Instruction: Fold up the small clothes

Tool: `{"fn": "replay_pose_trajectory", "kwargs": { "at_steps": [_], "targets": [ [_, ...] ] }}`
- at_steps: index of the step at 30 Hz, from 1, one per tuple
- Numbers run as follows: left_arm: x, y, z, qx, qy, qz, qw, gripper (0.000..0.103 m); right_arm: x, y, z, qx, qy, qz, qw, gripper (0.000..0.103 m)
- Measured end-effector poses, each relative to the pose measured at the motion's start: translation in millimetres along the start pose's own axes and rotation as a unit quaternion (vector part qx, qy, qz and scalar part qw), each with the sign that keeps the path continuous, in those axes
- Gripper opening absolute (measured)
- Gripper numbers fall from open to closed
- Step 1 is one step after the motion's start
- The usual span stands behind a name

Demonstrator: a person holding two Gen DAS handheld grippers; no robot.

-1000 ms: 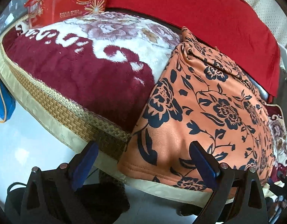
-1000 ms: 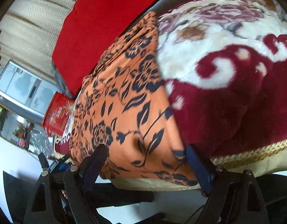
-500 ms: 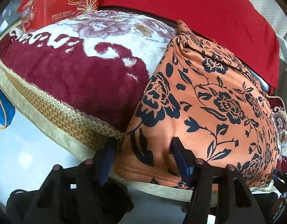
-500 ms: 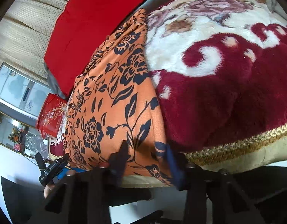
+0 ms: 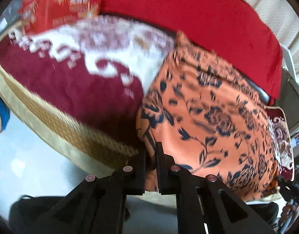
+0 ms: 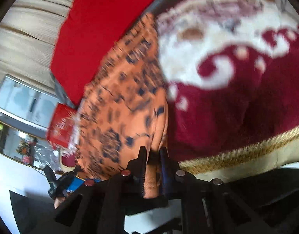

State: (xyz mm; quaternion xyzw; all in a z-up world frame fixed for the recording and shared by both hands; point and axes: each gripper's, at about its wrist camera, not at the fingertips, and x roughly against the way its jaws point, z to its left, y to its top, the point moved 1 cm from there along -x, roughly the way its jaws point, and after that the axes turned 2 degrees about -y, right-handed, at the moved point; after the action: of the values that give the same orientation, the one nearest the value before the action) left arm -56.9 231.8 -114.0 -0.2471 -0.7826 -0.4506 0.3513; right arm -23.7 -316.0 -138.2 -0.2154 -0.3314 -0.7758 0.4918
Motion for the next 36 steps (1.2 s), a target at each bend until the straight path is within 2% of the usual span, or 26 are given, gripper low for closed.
{"fn": "replay_pose_trajectory", "kwargs": {
  "at_steps": [2,3,4,5,6,7,9,11,13,14,15,19,21,23,27,30,34,36],
  "targets": [
    [-5,2,4,0.008,-0.002,0.005,1.0,0.011,3,3,1,0.003,-0.005,0.0,1.0,0.019],
    [-11,1,5,0.009,-0.003,0.016,0.9998,0.02,-1,3,-3,0.0,-0.018,0.009,1.0,0.035],
    [-18,-2,6,0.009,0.003,0.029,0.9995,0.027,-6,2,-8,-0.005,-0.031,0.017,0.999,0.069],
    [-24,-5,7,0.012,0.011,0.035,0.9993,0.048,-10,-1,-12,-0.013,-0.037,0.023,0.999,0.083],
    [-27,-8,9,0.015,0.02,0.039,0.9989,0.062,-14,-6,-18,-0.027,-0.042,0.025,0.998,0.089],
    [-27,-11,10,0.017,0.025,0.036,0.9989,0.063,-15,-10,-21,-0.036,-0.043,0.024,0.998,0.089],
    [-28,-14,9,0.012,0.024,0.031,0.9992,0.063,-17,-15,-20,-0.023,-0.031,0.028,0.999,0.085],
    [-33,-14,9,0.012,0.019,0.045,0.9987,0.063,-22,-18,-19,-0.007,-0.048,0.034,0.998,0.065],
    [-33,-14,11,0.013,0.006,0.049,0.9987,0.044,-31,-19,-26,-0.025,-0.046,0.053,0.997,0.023],
    [-36,-13,10,0.011,0.012,0.054,0.9984,0.021,-31,-22,-31,-0.032,-0.048,0.055,0.997,0.019],
    [-34,-14,12,0.01,-0.001,0.058,0.9983,0.007,-29,-23,-33,-0.038,-0.039,0.055,0.997,0.008],
    [-17,-13,8,-0.008,-0.009,0.033,0.9994,0.007,-5,-26,-20,-0.032,0.003,0.042,0.999,0.007],
    [-23,-14,11,-0.004,-0.009,0.043,0.999,0.007,0,-25,-17,-0.03,0.01,0.034,0.999,0.007],
    [-31,-15,15,0.002,-0.005,0.056,0.9984,0.007,-7,-23,-25,-0.043,0.014,0.041,0.998,0.007],
    [-16,-10,8,-0.005,-0.015,0.038,0.9991,0.007,-17,-25,-30,-0.053,0.028,0.052,0.997,0.007],
    [-5,0,4,-0.01,-0.027,0.023,0.9993,0.007,-9,-18,-19,-0.035,0.043,0.041,0.998,0.006],
    [-27,2,8,-0.006,-0.013,0.074,0.9971,0.007,-23,-12,-29,-0.051,0.041,0.063,0.996,0.005],
    [-16,10,2,-0.012,-0.025,0.065,0.9975,0.007,-22,-7,-29,-0.063,0.062,0.06,0.994,0.005]
  ]
}}
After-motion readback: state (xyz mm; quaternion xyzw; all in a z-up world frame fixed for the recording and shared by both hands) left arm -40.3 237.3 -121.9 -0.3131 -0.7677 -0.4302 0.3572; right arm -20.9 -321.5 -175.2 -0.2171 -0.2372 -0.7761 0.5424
